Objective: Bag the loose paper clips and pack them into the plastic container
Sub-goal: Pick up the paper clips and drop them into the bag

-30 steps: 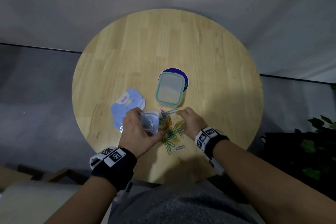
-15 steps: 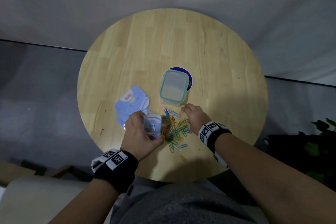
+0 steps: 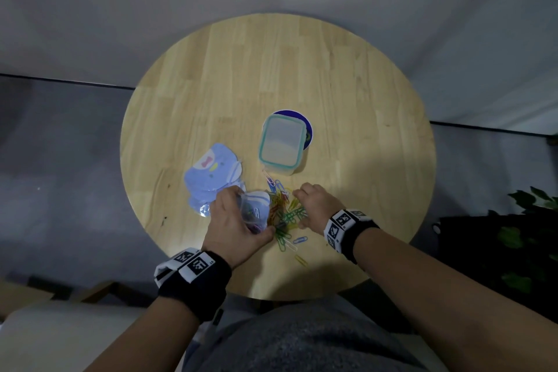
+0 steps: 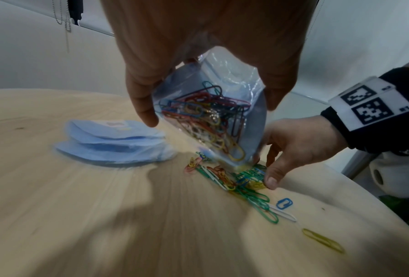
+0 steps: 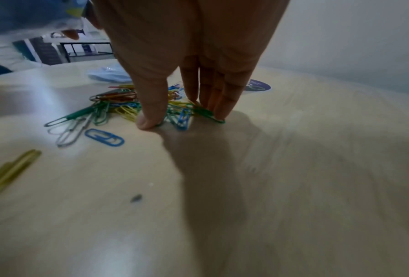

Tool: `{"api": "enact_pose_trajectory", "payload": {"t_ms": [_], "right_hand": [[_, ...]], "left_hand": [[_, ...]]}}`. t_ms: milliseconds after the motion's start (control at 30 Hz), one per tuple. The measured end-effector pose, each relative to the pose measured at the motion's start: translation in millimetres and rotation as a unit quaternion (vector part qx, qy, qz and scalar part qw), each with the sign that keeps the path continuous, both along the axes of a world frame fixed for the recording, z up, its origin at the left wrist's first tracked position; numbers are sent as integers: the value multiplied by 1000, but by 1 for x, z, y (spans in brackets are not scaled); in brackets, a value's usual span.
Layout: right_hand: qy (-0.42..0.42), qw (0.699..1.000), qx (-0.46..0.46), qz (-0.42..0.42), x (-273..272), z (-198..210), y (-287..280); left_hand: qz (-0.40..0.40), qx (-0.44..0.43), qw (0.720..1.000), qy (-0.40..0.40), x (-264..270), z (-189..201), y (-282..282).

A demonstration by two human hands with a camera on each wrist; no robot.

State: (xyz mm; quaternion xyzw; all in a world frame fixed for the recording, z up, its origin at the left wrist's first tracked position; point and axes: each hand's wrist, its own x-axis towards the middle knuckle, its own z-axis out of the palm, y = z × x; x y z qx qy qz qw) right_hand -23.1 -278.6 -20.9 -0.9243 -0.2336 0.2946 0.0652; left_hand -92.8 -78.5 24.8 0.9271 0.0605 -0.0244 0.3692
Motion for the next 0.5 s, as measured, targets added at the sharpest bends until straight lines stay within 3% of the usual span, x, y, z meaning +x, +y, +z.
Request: {"api": "enact_pose_trajectory", "payload": {"t_ms": [233,500], "right_hand": [[0,993,57,-101,-9,-3,7],[-15,994,-11,-110,-12,-6,20]], "left_hand": [[-7,8,1000,11,0,0,-1],[-3,5,1000,18,2,0,0]]}}
